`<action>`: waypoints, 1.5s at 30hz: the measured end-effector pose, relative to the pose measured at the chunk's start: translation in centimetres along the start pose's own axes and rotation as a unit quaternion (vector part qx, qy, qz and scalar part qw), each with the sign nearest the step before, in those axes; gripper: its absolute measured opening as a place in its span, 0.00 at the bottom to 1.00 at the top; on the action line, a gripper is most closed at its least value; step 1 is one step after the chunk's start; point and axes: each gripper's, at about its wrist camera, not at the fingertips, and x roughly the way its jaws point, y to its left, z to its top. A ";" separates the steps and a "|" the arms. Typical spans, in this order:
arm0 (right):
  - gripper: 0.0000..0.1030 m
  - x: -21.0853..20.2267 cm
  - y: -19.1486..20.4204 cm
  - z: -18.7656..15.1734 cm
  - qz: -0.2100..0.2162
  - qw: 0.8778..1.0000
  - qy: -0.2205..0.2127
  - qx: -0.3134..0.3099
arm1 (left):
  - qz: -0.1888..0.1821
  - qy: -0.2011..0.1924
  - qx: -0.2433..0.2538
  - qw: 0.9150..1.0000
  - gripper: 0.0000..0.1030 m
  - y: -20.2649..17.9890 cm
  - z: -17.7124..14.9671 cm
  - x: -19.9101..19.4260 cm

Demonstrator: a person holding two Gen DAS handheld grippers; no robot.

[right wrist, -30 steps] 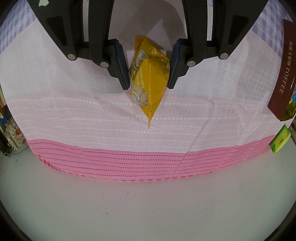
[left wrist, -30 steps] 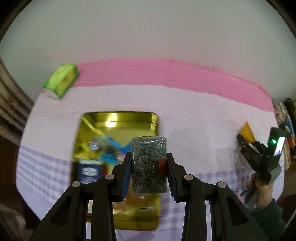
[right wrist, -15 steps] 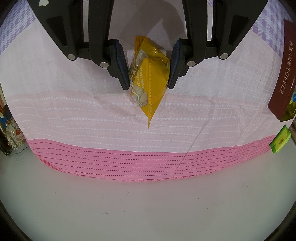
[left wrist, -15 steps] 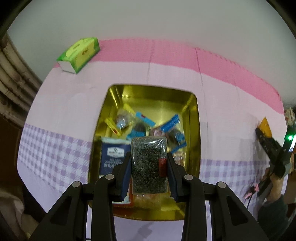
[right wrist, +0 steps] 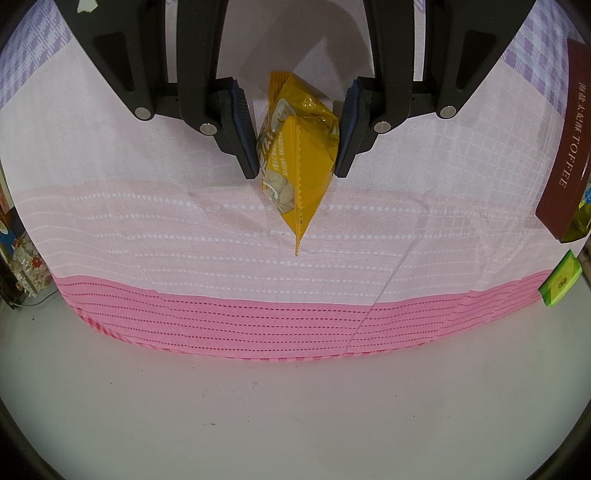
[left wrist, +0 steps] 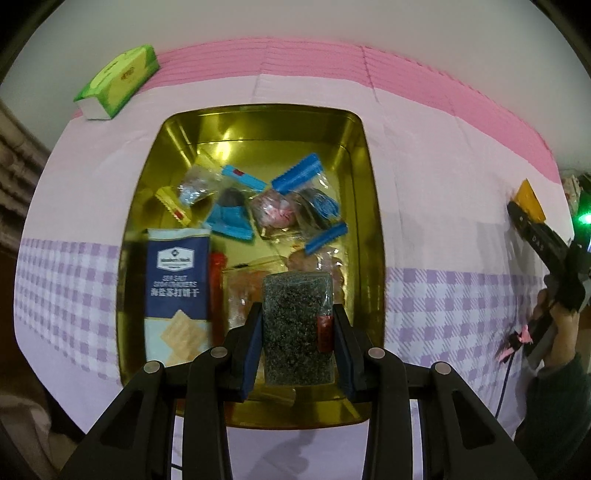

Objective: Organize snacks
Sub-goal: 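Carry the grey-green block into the tin and open the left gripper, then move the open left gripper back from the tin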

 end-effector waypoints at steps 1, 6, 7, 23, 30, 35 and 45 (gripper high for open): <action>0.38 0.0 0.1 0.0 0.000 1.000 0.000 0.000 | -0.001 0.002 0.003 1.000 0.35 -0.2 -0.1 0.1; 0.38 0.0 0.1 0.0 0.000 1.000 0.000 0.000 | -0.004 0.010 0.009 1.000 0.35 -1.0 -0.4 0.8; 0.38 0.0 0.1 0.0 0.000 1.000 0.000 0.000 | -0.005 0.011 0.010 1.000 0.35 -1.2 -0.4 0.9; 0.39 -0.1 0.0 0.1 -0.001 1.000 0.000 -0.001 | 0.008 0.000 0.024 1.000 0.36 -2.1 -0.1 1.6; 0.40 0.0 0.0 0.1 -0.002 1.000 0.000 -0.003 | 0.007 -0.012 0.035 0.999 0.39 -2.4 -0.1 0.9; 0.41 0.0 -0.1 0.0 -0.002 1.000 0.000 -0.004 | -0.003 -0.025 0.037 0.999 0.46 -2.2 -0.4 -0.4; 0.43 0.1 -0.2 0.1 -0.003 1.000 0.001 -0.006 | 0.005 -0.095 0.015 0.995 0.53 0.7 0.3 -4.7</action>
